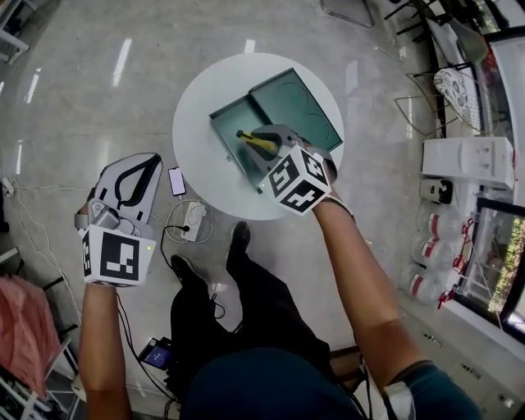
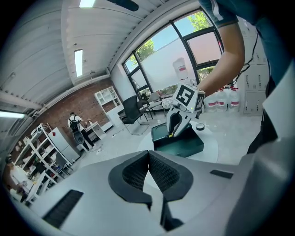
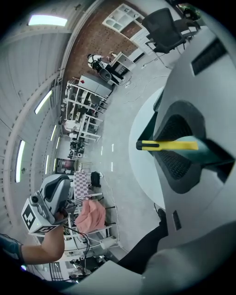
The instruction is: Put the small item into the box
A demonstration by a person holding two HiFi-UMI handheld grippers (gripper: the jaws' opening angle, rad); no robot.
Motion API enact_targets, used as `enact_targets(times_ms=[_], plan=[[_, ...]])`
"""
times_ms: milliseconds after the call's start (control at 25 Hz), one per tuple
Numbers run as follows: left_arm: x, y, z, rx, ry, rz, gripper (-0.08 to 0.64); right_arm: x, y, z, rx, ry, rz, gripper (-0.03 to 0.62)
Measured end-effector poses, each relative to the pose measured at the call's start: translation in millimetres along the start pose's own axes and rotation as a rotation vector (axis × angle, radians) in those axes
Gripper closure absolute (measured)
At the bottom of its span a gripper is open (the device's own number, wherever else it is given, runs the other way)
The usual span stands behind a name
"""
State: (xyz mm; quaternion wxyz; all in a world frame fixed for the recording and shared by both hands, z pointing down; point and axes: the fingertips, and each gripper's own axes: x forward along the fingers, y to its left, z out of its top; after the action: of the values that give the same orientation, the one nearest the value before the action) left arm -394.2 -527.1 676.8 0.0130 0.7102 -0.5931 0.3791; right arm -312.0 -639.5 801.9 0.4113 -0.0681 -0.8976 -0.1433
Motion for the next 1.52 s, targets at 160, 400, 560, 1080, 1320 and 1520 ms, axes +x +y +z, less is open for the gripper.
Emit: enact_targets(times_ms=[160, 400, 560, 1080, 1320, 1520], plan=[[8.0, -5.7, -12.7, -0.024, 0.014, -0.01, 0.541, 15.0, 3.6, -13.8, -0.001, 0.03, 0.018, 0.512], [17.8, -12.6, -29.1, -0.039, 0.018, -0.02, 0.541, 36.1, 8.2, -31.4, 0.001, 0.079, 0.037, 0.512], [23.9, -14.1, -38.0, -0.043, 0.022, -0.03, 0.541, 50.2, 10.1, -41.4, 0.005, 0.111, 0.051, 0.512], [4.4, 2.9, -26.0, -0.018, 0.008, -0.031, 0.541, 46.4, 12.8, -40.8, 0.034, 0.163, 0.056, 0.511], [-30.6, 13.1, -3.7, 0.007, -0.01, -0.01, 0.541, 12.0, 18.1, -15.5, 0.037, 0.135, 0.018, 0.511], [-70.9, 16.3, 18.0, 0.03, -0.02, 0.006, 0.541, -38.2, 26.4, 21.1, 0.075, 0.055, -0.04, 0.512]])
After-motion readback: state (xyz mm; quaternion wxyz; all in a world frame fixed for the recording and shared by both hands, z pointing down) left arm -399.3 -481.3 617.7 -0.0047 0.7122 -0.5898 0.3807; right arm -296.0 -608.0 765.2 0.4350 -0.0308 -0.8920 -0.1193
